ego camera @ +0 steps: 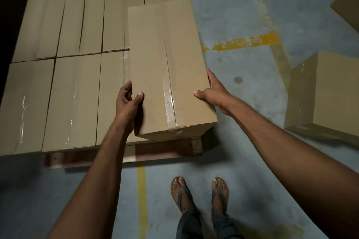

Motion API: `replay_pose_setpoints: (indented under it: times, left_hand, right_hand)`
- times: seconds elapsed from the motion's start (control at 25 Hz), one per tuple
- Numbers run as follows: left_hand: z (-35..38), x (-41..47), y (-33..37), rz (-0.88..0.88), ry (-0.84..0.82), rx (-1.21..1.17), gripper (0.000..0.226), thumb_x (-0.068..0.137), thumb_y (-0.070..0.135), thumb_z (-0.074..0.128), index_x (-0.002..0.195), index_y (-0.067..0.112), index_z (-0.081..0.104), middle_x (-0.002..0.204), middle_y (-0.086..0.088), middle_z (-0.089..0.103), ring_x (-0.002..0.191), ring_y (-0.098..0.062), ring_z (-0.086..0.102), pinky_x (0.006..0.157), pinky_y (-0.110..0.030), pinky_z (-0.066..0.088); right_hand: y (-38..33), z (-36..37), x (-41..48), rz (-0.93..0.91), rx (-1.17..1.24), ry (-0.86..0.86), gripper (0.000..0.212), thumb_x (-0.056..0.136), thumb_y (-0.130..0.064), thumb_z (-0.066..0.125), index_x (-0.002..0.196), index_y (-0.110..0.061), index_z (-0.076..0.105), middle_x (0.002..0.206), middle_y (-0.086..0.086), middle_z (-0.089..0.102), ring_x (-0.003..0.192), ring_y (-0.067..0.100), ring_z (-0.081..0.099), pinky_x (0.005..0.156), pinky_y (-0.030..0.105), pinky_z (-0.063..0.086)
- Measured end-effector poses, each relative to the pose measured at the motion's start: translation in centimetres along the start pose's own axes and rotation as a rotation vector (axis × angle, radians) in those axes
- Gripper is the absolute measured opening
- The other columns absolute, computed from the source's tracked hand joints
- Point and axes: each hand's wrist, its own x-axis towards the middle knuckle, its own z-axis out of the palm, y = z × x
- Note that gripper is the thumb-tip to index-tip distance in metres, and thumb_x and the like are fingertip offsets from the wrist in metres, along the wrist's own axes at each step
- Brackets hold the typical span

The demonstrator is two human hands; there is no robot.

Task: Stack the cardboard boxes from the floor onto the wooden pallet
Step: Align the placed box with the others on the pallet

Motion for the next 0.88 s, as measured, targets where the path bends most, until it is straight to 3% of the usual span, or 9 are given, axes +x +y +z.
replay_pose_setpoints:
  times: [0.24,0.4,0.52,0.64,0.8,0.88]
  left_hand:
    - [0.3,-0.2,0.0,0.006,0.002,0.04,0.063,0.097,0.013,0.068,0.153,0.027,0.042,0.158,0.001,0.044,0.144,-0.014,0.042,0.121,-0.035,0.034]
    - [0.9,-2.3,0.6,-0.023,0.127,0.138,0.057,0.098,0.016,0.068,0.15,0.023,0.047,0.155,-0.006,0.048,0.137,-0.024,0.047,0.115,-0.043,0.041]
    - [0.6,-5.6,1.0,-0.051,0.171,0.195,0.057,0.095,0.002,0.067,0.147,0.018,0.051,0.149,-0.007,0.053,0.128,-0.023,0.054,0.109,-0.043,0.049]
    - [0.4,-10.8,1.6,-0.008,0.222,0.243,0.056,0.093,0.003,0.069,0.145,0.017,0.052,0.144,-0.003,0.058,0.127,-0.022,0.057,0.108,-0.045,0.05]
    - [1.9,-20.2,4.5,0.093,0.202,0.107,0.049,0.096,0.009,0.066,0.141,0.025,0.054,0.138,0.005,0.061,0.124,-0.013,0.059,0.105,-0.034,0.05]
    - [3.5,-24.9,6.1,0.131,0.132,0.032,0.046,0.097,0.007,0.065,0.138,0.027,0.055,0.134,0.007,0.064,0.123,-0.008,0.06,0.103,-0.027,0.05]
  right_hand:
    - [-0.2,0.0,-0.2,-0.008,-0.01,0.042,0.102,0.087,-0.007,0.079,0.164,-0.029,0.015,0.155,-0.003,0.045,0.127,0.012,0.049,0.107,0.031,0.043]
    - [0.1,0.5,-2.5,-0.012,-0.06,0.171,0.08,0.089,-0.016,0.078,0.157,-0.02,0.037,0.149,0.0,0.055,0.122,0.012,0.054,0.096,0.025,0.043]
    - [0.8,0.2,-5.9,0.028,-0.039,0.178,0.068,0.092,-0.009,0.073,0.153,-0.017,0.045,0.15,0.003,0.054,0.134,0.019,0.053,0.096,0.026,0.045]
    - [1.1,-1.3,-10.8,0.056,0.012,0.172,0.054,0.093,-0.005,0.071,0.144,-0.014,0.056,0.14,0.003,0.062,0.129,0.018,0.058,0.095,0.026,0.047]
    - [-0.1,-3.6,-19.7,-0.001,0.137,0.197,0.039,0.093,-0.006,0.071,0.131,-0.014,0.065,0.123,0.0,0.072,0.116,0.011,0.066,0.096,0.027,0.052]
    - [-0.7,-4.8,-24.6,-0.025,0.186,0.203,0.032,0.094,-0.007,0.071,0.124,-0.017,0.068,0.115,-0.003,0.074,0.109,0.007,0.069,0.089,0.024,0.053]
